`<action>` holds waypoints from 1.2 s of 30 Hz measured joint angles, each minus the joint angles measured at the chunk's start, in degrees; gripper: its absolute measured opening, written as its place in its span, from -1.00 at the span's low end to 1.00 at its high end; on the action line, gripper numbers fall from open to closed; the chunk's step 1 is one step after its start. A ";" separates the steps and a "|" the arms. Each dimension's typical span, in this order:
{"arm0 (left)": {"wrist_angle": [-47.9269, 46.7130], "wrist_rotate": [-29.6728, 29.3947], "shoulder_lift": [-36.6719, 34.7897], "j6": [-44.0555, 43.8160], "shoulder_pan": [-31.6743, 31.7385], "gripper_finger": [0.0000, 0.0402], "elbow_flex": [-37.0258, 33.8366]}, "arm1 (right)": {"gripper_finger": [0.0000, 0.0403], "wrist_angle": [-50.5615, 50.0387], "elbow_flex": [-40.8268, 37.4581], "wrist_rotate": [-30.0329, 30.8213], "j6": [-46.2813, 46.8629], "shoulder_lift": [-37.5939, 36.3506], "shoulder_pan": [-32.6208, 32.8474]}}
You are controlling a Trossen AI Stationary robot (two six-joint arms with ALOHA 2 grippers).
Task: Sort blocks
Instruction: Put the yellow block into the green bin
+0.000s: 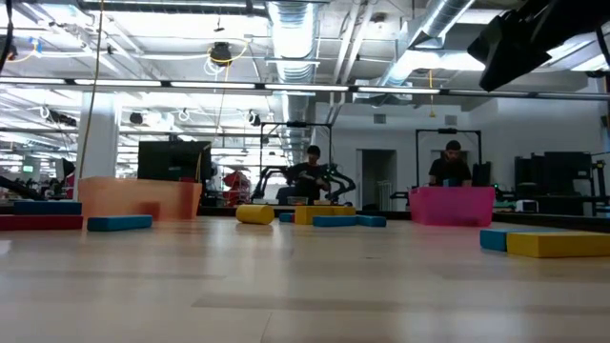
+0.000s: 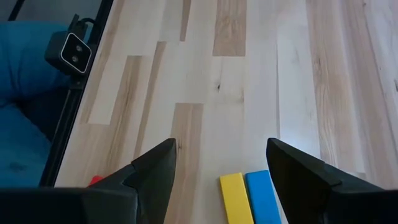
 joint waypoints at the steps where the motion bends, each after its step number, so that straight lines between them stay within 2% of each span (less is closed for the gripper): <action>1: -0.02 0.01 0.55 -0.32 0.00 -0.18 0.00 | 0.31 0.01 0.00 0.00 0.00 0.00 0.00; 11: -1.65 -0.52 3.93 -4.63 0.52 -0.20 0.24 | 0.31 0.35 0.00 0.01 0.20 0.00 0.17; 17: -2.32 -2.79 3.90 -1.88 1.53 -0.47 0.13 | 0.31 0.48 0.00 0.00 0.20 0.00 0.15; 20: -1.34 -6.13 3.90 2.27 3.53 -0.50 0.13 | 0.31 1.11 -0.02 0.02 0.06 0.00 0.34; 25: 2.71 -16.64 4.18 13.12 9.96 -0.50 -0.17 | 0.31 4.76 -0.02 0.02 -3.16 0.00 1.45; 27: 6.55 -21.61 4.38 19.42 13.76 -0.49 -0.26 | 0.31 7.19 -0.02 0.02 -5.28 0.00 1.99; 29: 12.21 -23.59 4.26 26.79 18.02 -0.48 -0.26 | 0.31 9.89 -0.02 1.07 -7.85 0.00 2.64; 32: 22.94 -20.88 4.25 39.26 24.55 -0.48 -0.24 | 0.31 14.42 -0.02 4.45 -13.83 0.00 3.98; 36: 36.36 -9.80 4.23 51.40 33.42 -0.48 -0.20 | 0.31 20.36 -0.02 7.83 -23.49 -0.02 5.51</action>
